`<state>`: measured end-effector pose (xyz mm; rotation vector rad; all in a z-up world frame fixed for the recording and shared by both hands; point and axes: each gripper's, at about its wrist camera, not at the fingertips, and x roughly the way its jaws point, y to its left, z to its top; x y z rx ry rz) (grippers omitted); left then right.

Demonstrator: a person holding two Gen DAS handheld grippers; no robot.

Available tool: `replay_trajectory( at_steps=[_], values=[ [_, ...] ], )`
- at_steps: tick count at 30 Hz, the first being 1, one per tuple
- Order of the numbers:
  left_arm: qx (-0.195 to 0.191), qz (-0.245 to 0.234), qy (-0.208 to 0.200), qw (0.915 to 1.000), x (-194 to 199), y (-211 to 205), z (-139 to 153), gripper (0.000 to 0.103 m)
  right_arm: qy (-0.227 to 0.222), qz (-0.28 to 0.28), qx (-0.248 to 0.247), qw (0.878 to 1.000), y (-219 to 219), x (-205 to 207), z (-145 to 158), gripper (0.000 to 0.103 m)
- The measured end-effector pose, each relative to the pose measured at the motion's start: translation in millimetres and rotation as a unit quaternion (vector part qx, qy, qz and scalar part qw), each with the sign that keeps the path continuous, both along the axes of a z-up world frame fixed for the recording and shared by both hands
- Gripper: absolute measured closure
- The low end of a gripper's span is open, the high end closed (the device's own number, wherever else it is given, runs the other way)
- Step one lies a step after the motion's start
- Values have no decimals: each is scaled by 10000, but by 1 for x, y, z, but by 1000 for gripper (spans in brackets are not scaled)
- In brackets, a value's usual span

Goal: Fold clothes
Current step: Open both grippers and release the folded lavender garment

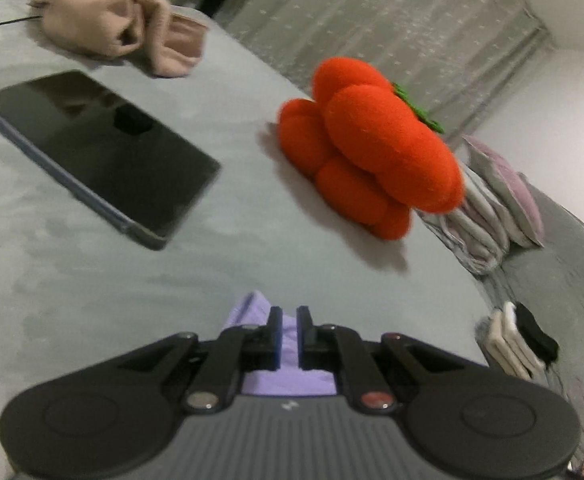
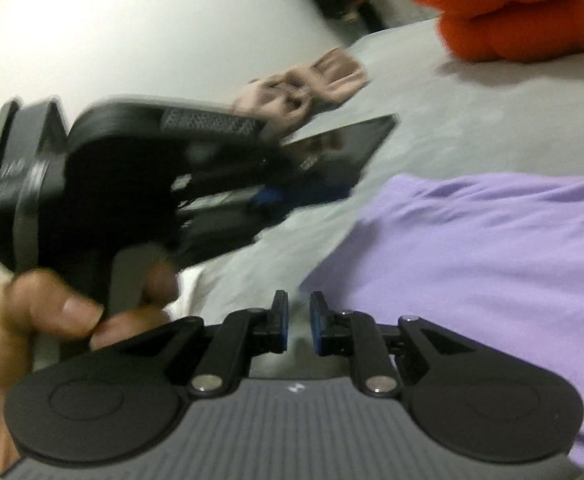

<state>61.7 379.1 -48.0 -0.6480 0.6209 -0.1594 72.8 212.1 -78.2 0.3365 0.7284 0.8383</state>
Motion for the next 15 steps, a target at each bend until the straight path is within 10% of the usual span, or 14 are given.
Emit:
replay_trajectory(
  at_steps=[7, 15],
  values=[
    [414, -483, 179, 9978, 10, -23, -13, 98, -46, -5, -191, 9998, -22, -10, 4, 85],
    [1229, 375, 318, 9912, 10, -34, -24, 100, -239, -284, -511, 9980, -67, -8, 12, 85]
  ],
)
